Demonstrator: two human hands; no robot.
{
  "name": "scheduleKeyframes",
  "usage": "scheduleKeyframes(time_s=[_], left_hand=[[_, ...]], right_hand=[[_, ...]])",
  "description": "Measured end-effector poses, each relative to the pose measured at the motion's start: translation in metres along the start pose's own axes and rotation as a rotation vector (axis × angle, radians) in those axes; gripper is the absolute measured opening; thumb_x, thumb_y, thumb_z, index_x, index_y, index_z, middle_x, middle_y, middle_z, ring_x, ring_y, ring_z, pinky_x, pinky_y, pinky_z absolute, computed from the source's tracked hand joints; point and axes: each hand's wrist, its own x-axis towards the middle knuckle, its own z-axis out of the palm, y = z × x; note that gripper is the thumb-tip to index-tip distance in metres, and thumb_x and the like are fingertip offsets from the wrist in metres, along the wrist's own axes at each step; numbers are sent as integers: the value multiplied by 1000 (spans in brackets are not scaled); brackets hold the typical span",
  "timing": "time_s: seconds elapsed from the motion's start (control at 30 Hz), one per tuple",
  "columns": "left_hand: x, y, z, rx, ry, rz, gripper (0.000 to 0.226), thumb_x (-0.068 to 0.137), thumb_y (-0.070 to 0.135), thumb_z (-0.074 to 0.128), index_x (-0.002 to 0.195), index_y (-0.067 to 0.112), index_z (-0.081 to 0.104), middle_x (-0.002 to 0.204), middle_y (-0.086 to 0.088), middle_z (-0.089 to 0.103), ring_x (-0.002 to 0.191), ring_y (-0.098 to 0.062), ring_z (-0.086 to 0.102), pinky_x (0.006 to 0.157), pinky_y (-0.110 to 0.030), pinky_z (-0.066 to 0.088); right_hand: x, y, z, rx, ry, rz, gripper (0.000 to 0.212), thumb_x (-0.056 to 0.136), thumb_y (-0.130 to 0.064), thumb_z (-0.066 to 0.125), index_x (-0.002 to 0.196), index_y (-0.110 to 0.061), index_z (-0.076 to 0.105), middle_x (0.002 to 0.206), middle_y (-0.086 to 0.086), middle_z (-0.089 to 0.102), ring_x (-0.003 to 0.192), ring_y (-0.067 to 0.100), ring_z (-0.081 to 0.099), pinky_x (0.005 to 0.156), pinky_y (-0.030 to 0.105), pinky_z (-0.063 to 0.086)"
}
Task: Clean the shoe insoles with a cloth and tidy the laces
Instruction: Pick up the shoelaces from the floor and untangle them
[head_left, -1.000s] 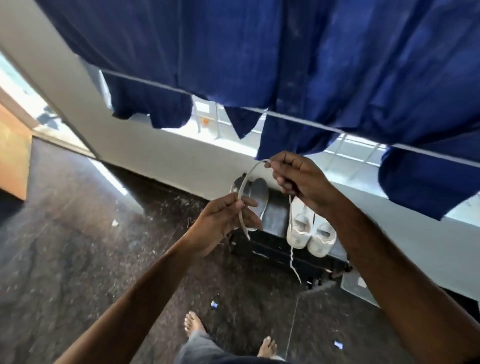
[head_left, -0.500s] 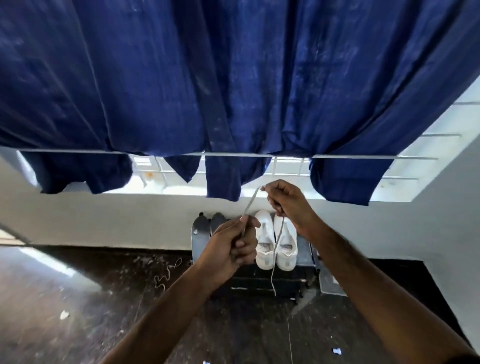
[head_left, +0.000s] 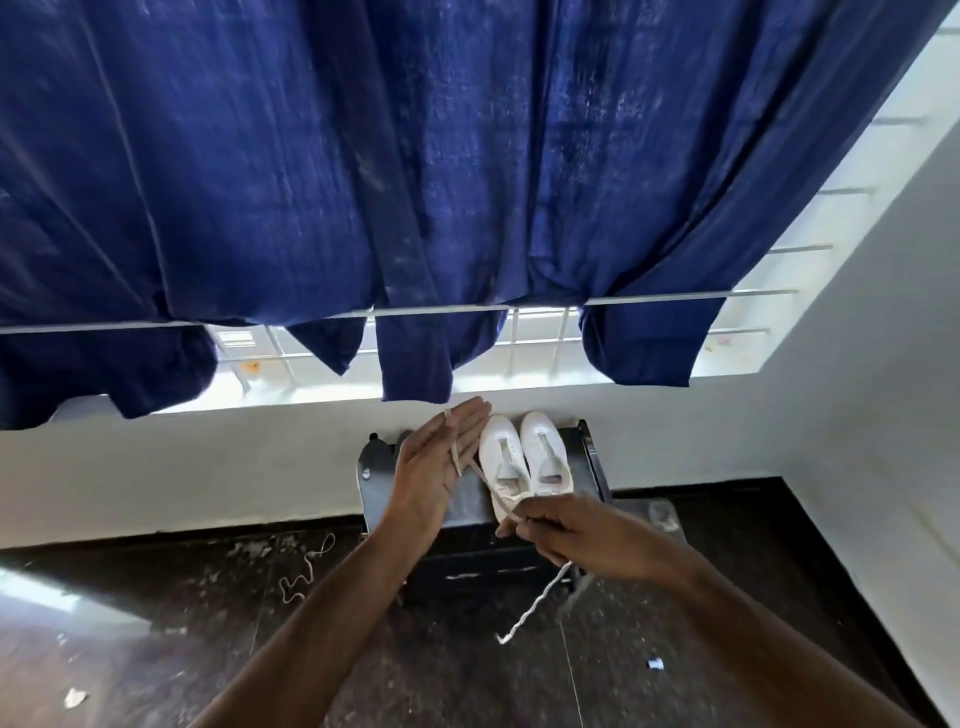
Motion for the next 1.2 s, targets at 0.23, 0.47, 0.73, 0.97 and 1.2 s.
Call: scheduleKeyframes(time_s=[0.23,0.47,0.73,0.97,1.2], left_hand=[[-24,-17,50,316,-52,43,34,99,-2,48,101,13,79,87,-7,76,78,-14,72,69,-25,59],[-43,-27,108,209,-182,37,40,107,18,39,100,0,74,56,-7,47,51,-18,42,57,-28,46],[-59,-20,146,116,-294,33,34,98,14,43,116,-7,63,102,-31,71,92,-40,73,85,-41,59],[-40,-12,138,11,-70,142,34,101,7,41,125,-8,58,125,-23,68,122,-34,63,110,-44,44],[-35,-15,119,158,50,159,32,100,12,47,121,-5,63,125,-17,70,118,-32,66,111,-51,44]], right_hand=[[-7,-47,-67,-235,27,-174,18,106,-33,54,96,-33,69,89,-3,68,77,7,61,73,26,50],[-23,-28,-130,-134,271,-207,20,103,-28,59,88,-24,71,69,-8,61,62,3,48,65,22,41],[-36,16,-102,332,279,-177,21,99,-15,55,78,-15,58,55,-9,53,49,6,49,52,21,42],[-61,62,-44,394,210,-83,33,110,-23,43,105,-12,73,61,-3,45,53,6,36,52,19,30],[-76,44,-65,52,157,-143,17,101,-45,58,89,-41,69,68,-8,51,63,11,46,61,32,36]])
